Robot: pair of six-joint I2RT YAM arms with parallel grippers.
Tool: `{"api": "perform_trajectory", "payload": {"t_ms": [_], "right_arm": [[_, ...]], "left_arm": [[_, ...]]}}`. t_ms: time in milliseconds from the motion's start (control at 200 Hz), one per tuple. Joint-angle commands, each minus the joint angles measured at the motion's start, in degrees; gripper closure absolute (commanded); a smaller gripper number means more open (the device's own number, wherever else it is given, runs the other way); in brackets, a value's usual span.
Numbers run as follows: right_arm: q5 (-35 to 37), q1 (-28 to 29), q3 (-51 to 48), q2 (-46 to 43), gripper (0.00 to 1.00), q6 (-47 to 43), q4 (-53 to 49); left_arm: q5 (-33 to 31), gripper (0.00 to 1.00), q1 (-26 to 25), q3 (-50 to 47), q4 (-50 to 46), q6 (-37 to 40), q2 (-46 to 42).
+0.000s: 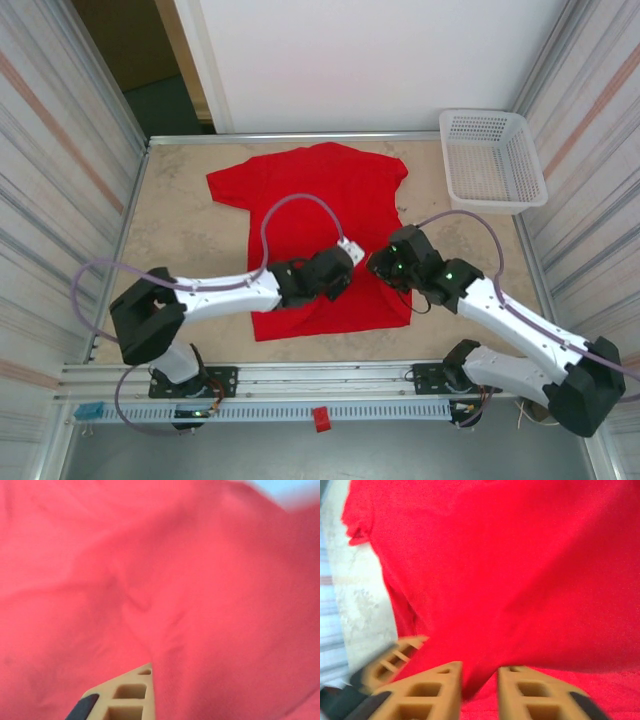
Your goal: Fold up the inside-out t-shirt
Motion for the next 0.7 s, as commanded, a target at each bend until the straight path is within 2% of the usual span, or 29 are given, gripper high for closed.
{"api": "perform_trajectory", "payload": {"t_ms": [0,75,150,240,316,396,501,691], "right_arm": [[1.13,4.04,-5.15,-7.56,0.72,-2.15,3.90],[2.81,9.08,-10.38,-11.99,0.78,-1.20,8.60],[7.10,15.89,-14.27,-13.54,0.87,-0.50,14.51],[14.89,23.21,-15.35,-10.10,1.00,-0.04,19.13],[18.95,25.75,-15.06,-4.33,1.00,-0.85,23.78],[21.73,26.29,-14.59,3.51,1.00,-1.89,28.55],[22.94,25.50,-13.84,8.69,1.00,-4.60,32.35],[23.40,16.76,-13.55,8.46,1.00,-5.31,29.52]], "left_arm": [[10.70,1.00,2.83,10.55,-12.67,-0.30,-4.74],[12.70,1.00,3.50,15.63,-18.74,0.74,-4.46],[14.94,1.00,4.10,19.59,-23.84,1.18,-3.59],[16.13,1.00,4.12,21.48,-26.36,1.55,-3.62],[16.53,1.00,4.02,21.65,-26.91,1.38,-4.33],[16.70,1.00,3.97,22.12,-28.02,1.34,-5.02],[17.76,1.00,3.92,22.62,-28.75,1.78,-6.13],[20.32,1.00,3.67,22.87,-30.82,4.73,-8.15]]}}
